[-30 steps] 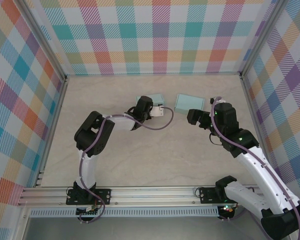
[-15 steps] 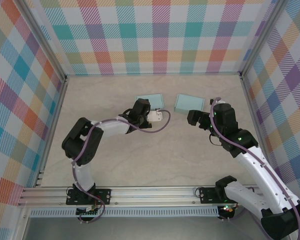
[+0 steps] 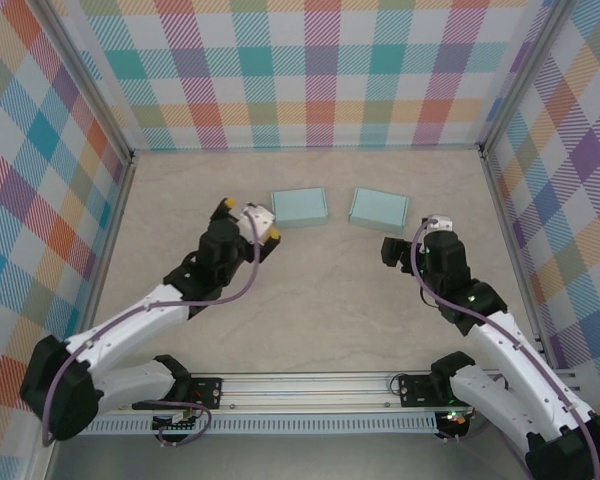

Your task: Fold the paper box

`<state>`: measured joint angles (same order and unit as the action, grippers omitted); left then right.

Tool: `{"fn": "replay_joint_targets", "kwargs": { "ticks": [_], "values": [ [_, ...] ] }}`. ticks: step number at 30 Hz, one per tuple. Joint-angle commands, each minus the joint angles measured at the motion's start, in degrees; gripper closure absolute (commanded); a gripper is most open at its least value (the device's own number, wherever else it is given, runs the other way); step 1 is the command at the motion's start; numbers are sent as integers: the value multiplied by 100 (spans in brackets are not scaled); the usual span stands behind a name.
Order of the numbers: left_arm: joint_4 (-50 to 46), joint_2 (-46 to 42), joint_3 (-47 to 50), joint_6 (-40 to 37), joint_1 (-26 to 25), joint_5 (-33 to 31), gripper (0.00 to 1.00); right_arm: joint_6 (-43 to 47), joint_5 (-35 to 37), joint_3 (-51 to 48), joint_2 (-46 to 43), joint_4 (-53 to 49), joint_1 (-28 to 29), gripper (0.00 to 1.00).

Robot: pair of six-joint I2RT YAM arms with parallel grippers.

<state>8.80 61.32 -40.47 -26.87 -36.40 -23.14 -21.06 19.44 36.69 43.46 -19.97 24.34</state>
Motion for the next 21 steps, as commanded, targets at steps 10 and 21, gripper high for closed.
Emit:
{"fn": "replay_joint_targets", "kwargs": {
  "ticks": [10,21],
  "values": [
    [-392,-1051,1533,3288,1026,-1916,0,1726,907,-1260,630,2665,-77,0],
    [1381,-550,2367,2482,2115,-609,0,2190,723,-1507,2207,4703,-720,0]
  ]
}}
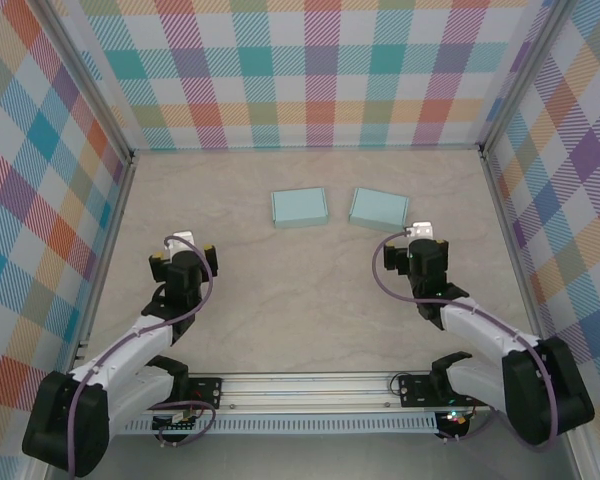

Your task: Fold the paper box

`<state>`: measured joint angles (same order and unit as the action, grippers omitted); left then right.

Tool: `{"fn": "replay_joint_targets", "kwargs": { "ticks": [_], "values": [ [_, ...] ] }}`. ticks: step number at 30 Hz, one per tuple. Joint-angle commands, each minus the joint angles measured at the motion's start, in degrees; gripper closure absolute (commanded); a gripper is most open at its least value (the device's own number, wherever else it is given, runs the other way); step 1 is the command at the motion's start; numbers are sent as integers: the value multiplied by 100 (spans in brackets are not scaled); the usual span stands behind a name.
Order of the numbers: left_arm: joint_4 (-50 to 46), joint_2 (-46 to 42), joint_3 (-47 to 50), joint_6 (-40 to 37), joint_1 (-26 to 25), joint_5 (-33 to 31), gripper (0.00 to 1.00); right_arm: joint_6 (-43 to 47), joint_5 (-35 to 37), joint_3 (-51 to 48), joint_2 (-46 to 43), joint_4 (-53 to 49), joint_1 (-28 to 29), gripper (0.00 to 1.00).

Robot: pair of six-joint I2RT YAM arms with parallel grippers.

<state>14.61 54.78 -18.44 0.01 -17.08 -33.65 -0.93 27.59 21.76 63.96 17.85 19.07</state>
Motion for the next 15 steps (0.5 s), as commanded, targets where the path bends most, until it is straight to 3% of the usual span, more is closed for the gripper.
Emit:
{"fn": "replay_joint_targets", "kwargs": {
  "ticks": [1,15],
  "values": [
    [999,167,227,-229,257,593,0,181,-146,2,277,1007,-263,0],
    [2894,2072,-5,-477,719,1497,0,572,-601,34,1133,2137,-524,0]
  ]
}}
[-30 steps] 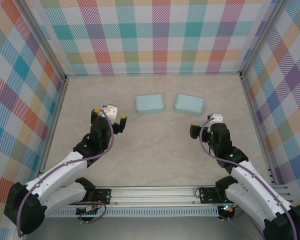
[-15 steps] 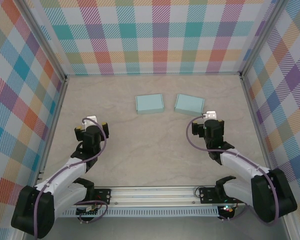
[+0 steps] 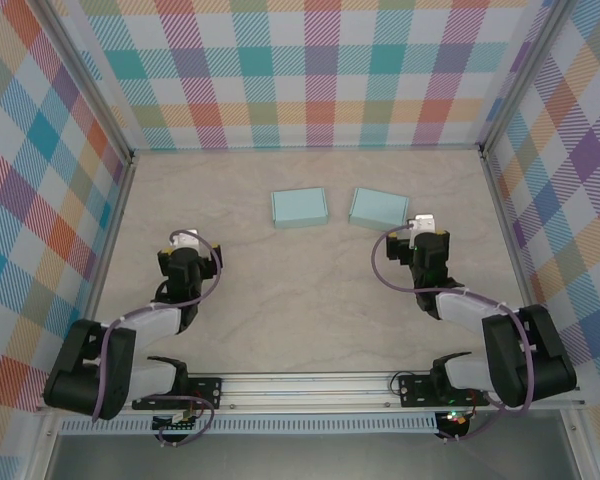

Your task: Fold the paper box

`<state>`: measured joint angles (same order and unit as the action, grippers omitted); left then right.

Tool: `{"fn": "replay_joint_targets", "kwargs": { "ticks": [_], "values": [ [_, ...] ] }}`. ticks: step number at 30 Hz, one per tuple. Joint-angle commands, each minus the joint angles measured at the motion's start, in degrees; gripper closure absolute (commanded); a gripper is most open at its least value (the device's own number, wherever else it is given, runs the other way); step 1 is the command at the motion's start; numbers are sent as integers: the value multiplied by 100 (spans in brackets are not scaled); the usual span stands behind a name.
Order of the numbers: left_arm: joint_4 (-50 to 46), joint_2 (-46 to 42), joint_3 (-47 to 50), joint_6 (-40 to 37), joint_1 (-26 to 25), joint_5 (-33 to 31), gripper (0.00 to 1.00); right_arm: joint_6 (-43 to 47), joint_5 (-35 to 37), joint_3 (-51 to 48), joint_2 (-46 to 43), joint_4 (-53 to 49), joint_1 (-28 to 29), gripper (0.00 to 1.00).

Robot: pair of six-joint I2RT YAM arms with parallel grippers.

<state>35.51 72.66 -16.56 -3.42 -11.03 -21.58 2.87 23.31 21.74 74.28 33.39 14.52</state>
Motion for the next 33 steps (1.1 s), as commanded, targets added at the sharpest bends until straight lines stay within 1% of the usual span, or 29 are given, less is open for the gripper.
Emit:
{"fn": "replay_joint_targets", "kwargs": {
  "ticks": [1,9,10,13,14,15,16,19,20,24,30,33],
  "values": [
    [891,408,-224,-106,133,332,0,204,-198,34,143,638,-88,0],
    [1392,1390,-474,-109,261,981,0,231,-423,-9,400,974,-169,0],
    [1336,1413,-508,-84,306,1069,0,231,-440,-12,420,993,-174,0],
    [1493,1768,-597,-28,514,1550,0,230,-515,-25,451,1020,-191,0],
    [1034,1659,-736,36,662,1853,0,231,-533,-20,460,1016,-193,0],
    [1161,1736,-746,102,774,2058,0,231,-540,-23,472,1037,-195,0],
    [1052,1709,-762,152,867,2237,0,231,-559,-20,473,1028,-196,0],
    [1093,1724,-764,156,870,2237,0,231,-628,-34,497,1100,-226,0],
    [1042,1710,-777,156,872,2235,0,376,-679,-44,531,1161,-250,0],
    [1055,1716,-779,153,874,2229,0,420,-992,-56,793,1464,-442,0],
    [1069,1719,-770,155,874,2217,0,328,-1313,-81,878,1544,-654,0],
    [1071,1721,-770,157,874,2215,0,59,-1586,-205,927,1785,-843,0]
  ]
}}
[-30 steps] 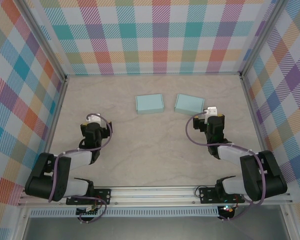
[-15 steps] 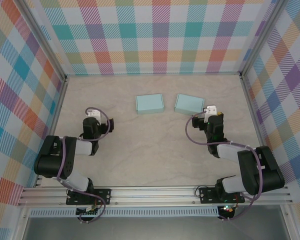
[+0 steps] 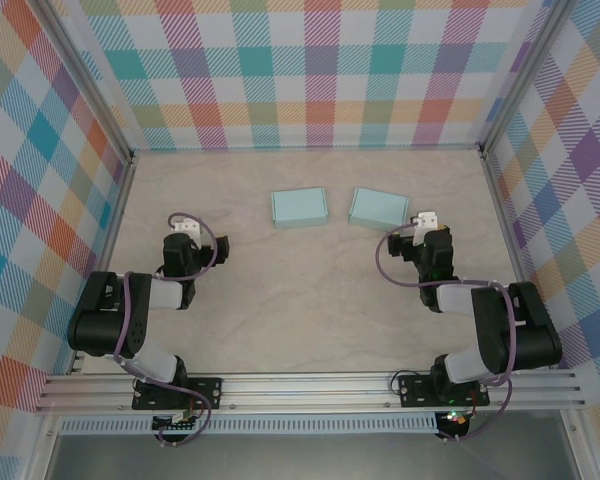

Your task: Fold the paper box

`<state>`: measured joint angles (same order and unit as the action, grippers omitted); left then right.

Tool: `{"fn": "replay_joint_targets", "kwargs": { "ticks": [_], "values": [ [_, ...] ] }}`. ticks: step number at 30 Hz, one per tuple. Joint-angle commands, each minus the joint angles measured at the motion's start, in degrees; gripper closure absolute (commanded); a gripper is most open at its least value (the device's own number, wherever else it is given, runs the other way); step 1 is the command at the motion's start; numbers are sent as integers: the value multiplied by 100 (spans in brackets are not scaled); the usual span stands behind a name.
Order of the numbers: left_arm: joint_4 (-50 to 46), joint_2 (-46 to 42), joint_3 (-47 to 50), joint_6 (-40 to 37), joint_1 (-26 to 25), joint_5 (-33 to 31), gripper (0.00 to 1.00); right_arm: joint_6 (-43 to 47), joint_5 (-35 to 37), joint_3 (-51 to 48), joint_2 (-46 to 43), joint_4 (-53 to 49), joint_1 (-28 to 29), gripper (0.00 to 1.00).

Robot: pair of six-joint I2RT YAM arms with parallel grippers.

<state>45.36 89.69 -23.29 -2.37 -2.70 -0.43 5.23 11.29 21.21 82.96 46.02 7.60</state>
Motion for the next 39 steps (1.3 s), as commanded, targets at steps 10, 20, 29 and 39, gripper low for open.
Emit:
{"fn": "replay_joint_targets", "kwargs": {
  "ticks": [10,20,29,39],
  "values": [
    [81,13,-98,48,41,95,0,-414,-906,75,500,444,-491,0],
    [87,16,-97,46,44,96,0,-621,-1190,217,495,170,-753,0],
    [80,13,-105,46,36,94,0,-596,-1214,225,502,157,-758,0],
    [78,14,-101,35,33,87,0,-603,-1217,230,500,162,-750,0]
  ]
}}
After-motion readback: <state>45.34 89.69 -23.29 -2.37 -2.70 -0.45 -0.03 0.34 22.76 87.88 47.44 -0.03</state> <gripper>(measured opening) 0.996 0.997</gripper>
